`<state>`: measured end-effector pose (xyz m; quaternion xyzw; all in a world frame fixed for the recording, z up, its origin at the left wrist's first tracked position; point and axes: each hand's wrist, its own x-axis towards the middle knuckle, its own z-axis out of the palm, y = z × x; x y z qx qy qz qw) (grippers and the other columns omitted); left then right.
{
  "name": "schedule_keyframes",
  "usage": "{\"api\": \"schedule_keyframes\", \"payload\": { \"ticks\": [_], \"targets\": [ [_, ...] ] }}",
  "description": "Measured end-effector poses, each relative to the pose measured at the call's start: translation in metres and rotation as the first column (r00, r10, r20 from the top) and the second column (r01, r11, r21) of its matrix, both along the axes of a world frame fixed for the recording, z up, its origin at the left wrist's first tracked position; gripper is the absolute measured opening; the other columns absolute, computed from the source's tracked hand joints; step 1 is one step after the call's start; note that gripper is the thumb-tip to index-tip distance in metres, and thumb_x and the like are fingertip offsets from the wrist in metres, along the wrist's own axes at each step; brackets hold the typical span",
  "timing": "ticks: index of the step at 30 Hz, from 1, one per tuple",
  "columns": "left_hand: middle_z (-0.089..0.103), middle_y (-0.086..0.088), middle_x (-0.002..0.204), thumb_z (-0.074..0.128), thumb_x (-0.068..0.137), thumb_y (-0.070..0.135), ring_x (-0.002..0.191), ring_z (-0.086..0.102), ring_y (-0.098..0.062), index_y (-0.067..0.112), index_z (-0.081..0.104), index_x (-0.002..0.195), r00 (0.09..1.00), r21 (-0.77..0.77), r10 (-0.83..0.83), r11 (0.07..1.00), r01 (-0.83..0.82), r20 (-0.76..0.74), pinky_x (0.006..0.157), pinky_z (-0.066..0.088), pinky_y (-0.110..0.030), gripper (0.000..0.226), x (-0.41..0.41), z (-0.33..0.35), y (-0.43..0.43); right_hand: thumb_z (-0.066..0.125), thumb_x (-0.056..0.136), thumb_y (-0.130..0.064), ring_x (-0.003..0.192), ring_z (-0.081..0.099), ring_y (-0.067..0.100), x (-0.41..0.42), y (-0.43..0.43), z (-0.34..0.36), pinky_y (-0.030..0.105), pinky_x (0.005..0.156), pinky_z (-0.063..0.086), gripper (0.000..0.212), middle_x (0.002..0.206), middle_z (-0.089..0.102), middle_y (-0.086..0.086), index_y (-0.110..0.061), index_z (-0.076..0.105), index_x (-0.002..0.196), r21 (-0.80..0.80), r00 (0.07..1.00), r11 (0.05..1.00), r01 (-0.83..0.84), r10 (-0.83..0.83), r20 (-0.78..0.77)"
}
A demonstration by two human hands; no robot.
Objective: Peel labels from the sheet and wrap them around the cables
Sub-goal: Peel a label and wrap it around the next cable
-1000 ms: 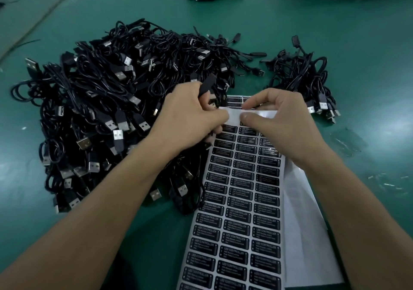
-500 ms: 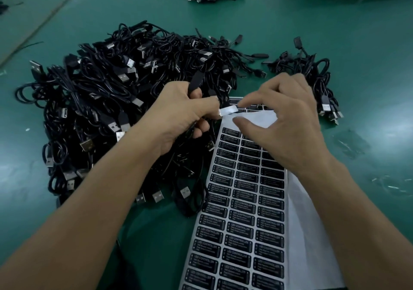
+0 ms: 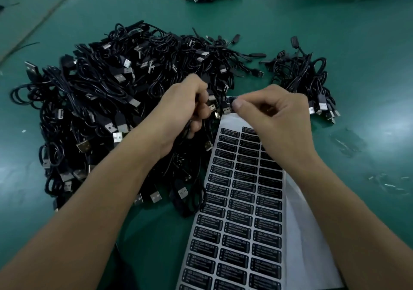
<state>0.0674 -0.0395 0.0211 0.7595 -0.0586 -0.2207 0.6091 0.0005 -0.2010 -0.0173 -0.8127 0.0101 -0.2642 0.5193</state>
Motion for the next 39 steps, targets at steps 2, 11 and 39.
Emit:
{"api": "schedule_keyframes", "payload": {
  "ticks": [2, 11, 39],
  "targets": [
    [0.048, 0.008, 0.053, 0.037, 0.098, 0.024, 0.039, 0.037, -0.008, 0.019, 0.056, 0.075, 1.000, -0.025, -0.006, 1.000, 0.006, 0.010, 0.038, 0.030, -0.019, 0.030, -0.001, 0.000, 0.000, 0.074, 0.089, -0.014, 0.060, 0.054, 0.002, 0.002, -0.001, 0.006, 0.017, 0.061, 0.044, 0.015, 0.064, 0.065, -0.013, -0.024, 0.077, 0.079, 0.301, 0.996, 0.953, -0.044, 0.064, -0.058],
    [0.064, -0.004, 0.073, 0.048, 0.106, 0.018, 0.054, 0.058, -0.006, 0.010, 0.072, 0.098, 0.980, -0.050, -0.131, 0.989, 0.139, 0.151, 0.049, 0.051, -0.018, 0.026, -0.009, -0.003, -0.004, 0.074, 0.080, -0.012, 0.070, 0.063, 0.010, 0.003, 0.003, 0.012, 0.022, 0.060, 0.048, 0.012, 0.075, 0.071, -0.002, -0.021, 0.077, 0.073, 0.801, 0.952, 0.595, -0.059, 0.275, -0.134],
    [0.075, -0.021, 0.083, 0.071, 0.087, 0.001, 0.071, 0.075, -0.022, 0.001, 0.072, 0.092, 0.995, -0.230, -0.093, 0.969, 0.084, -0.026, 0.063, 0.061, -0.026, 0.005, -0.012, -0.013, -0.006, 0.074, 0.084, -0.011, 0.064, 0.063, 0.007, 0.005, 0.002, 0.007, 0.017, 0.058, 0.049, 0.006, 0.070, 0.070, 0.000, -0.015, 0.075, 0.089, 0.727, 0.955, 0.686, -0.036, 0.237, -0.176]
  ]
}}
